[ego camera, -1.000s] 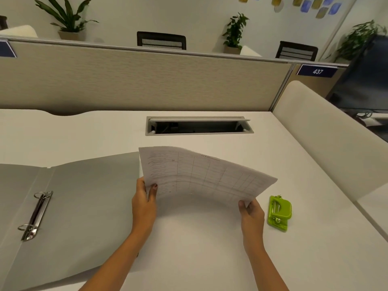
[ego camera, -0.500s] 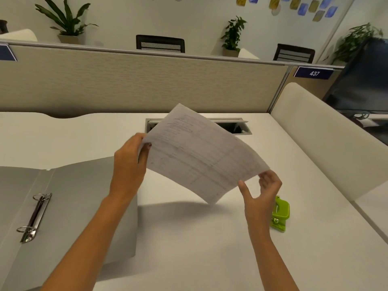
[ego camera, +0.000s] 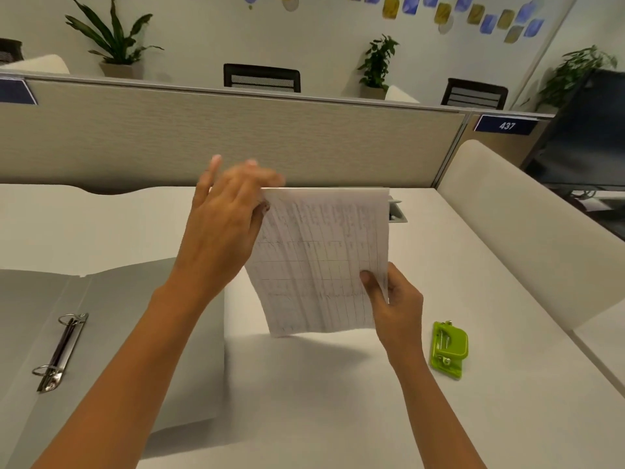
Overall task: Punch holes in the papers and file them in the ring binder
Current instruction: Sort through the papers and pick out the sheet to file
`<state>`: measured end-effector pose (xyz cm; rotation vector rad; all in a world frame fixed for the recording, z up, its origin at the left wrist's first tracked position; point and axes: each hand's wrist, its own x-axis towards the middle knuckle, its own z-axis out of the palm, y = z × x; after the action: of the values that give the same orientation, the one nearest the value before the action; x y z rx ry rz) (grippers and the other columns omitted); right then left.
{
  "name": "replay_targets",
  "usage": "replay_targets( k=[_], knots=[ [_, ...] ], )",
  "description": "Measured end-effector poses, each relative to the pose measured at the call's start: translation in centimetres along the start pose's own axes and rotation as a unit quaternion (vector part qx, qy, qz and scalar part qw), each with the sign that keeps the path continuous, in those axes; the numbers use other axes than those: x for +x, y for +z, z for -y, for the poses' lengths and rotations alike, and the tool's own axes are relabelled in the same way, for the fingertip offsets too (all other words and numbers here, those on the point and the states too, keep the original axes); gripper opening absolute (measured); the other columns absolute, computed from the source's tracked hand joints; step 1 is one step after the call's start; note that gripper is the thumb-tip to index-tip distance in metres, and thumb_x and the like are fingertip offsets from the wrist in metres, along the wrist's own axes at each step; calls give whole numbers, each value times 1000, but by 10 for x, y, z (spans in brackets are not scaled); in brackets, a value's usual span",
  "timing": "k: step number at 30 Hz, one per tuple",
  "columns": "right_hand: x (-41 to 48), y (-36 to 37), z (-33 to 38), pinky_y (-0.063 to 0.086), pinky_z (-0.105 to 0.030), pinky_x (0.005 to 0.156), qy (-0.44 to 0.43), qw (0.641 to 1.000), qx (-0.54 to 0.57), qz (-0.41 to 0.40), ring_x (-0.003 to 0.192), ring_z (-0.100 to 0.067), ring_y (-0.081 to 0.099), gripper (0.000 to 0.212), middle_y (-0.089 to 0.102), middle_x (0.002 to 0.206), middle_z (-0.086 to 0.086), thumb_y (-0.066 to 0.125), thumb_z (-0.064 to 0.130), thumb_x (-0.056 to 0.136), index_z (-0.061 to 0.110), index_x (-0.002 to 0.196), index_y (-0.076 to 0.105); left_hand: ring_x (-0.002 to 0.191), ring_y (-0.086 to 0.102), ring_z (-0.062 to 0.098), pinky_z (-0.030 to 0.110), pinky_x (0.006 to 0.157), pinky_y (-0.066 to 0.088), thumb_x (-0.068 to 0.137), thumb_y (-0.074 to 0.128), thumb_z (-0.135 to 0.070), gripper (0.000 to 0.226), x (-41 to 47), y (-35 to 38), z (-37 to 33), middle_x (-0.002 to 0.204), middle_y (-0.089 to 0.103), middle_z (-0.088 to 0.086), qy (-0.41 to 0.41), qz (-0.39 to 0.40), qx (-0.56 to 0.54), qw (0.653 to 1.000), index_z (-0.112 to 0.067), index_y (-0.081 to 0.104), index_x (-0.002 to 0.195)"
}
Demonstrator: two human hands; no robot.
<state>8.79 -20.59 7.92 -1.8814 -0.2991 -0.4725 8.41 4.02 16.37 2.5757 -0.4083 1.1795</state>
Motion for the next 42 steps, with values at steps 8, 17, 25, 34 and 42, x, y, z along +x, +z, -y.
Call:
replay_targets(
  k=[8,17,25,34,42],
  knots=[
    [-10,5,-1,56,-16,69,91,987,115,-64,89,-2,67,15,70,92,22,56,21,94,35,97,61,122,43,-10,15,97,45,99,39,-34,44,-51,34,-23,141,41,-1,-308,-3,-301,902,-20,31,140],
    [-16,11,-6,57,-22,78,123,979,135,-92,99,-9,65,24,68,108,7,56,28,92,17,113,62,88,60,-11,5,63,48,103,32,-23,21,-72,46,-50,102,60,-9,-409,-45,-415,811,-13,49,110],
    [-34,23,-42,53,-11,82,172,980,90,-52,109,-14,61,38,66,115,2,57,25,93,8,126,57,103,62,13,25,77,58,99,37,-33,26,-107,73,-37,110,64,-3,-434,32,-414,799,-20,55,113],
    [-38,24,-46,54,-11,77,196,973,105,-65,103,-8,63,28,67,108,7,58,26,92,13,116,61,98,61,-5,11,72,52,97,43,-32,16,-113,76,-41,108,63,-17,-429,20,-432,793,-36,52,109],
    [-41,20,-52,53,-9,67,194,976,85,-59,81,-10,62,20,67,89,3,59,23,92,6,101,63,99,60,-10,7,74,50,95,49,-26,22,-121,75,-40,110,61,-22,-416,14,-423,805,-44,50,107]
  ],
)
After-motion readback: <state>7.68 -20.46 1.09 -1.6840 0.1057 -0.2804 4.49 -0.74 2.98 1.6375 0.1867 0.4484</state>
